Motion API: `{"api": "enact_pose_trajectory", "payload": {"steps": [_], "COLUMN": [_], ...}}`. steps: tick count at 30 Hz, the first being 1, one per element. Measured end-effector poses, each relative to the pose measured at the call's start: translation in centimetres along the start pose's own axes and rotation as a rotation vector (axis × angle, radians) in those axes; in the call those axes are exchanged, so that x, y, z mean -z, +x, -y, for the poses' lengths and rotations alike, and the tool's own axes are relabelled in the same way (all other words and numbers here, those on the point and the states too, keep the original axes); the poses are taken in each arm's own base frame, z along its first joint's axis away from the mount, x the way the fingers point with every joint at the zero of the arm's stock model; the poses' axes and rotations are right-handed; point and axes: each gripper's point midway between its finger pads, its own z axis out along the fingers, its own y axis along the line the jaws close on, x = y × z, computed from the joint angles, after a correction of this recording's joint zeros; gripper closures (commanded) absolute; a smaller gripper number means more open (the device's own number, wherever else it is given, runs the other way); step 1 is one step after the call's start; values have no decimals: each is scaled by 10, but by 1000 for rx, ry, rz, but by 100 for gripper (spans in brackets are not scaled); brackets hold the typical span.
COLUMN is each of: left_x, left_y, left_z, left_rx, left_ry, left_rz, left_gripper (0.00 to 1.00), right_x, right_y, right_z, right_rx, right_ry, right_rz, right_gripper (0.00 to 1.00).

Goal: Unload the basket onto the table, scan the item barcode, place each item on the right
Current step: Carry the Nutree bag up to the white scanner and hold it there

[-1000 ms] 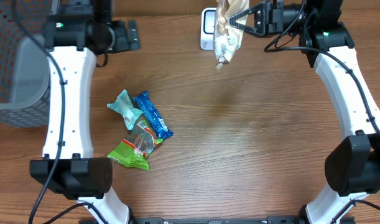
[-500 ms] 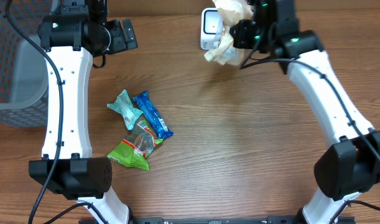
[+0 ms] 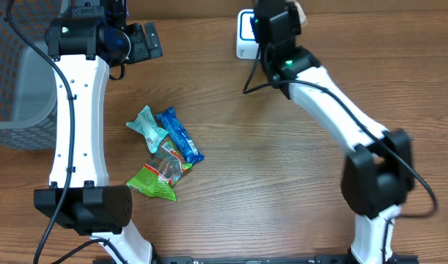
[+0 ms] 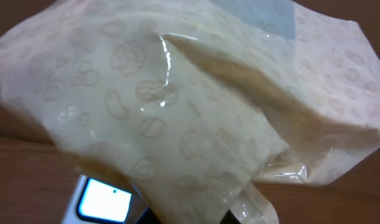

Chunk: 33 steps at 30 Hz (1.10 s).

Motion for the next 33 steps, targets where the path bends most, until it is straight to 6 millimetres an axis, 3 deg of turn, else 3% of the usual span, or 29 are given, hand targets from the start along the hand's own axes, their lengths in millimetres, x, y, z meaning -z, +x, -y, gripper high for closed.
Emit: {"api": "enact_pose_trajectory", "payload": {"steps": [3, 7, 23, 33], "left_x": [0, 0, 0, 0], "left_y": [0, 0, 0, 0], "left_z": [0, 0, 0, 0], "left_rx": [0, 0, 0, 0], "left_ry": [0, 0, 0, 0], "left_rz": [1, 1, 1, 2], "left_gripper": [0, 0, 1, 0], "right_x": [-24, -39, -40, -38], "right_y": [25, 41, 36, 49], "right_z": [-16, -30, -54, -56], "right_rx": [113, 244, 353, 544], "right_ry": [21, 8, -94, -93], "right_rz": [-7, -2, 63, 18], "right_gripper": [96, 96, 96, 96]}}
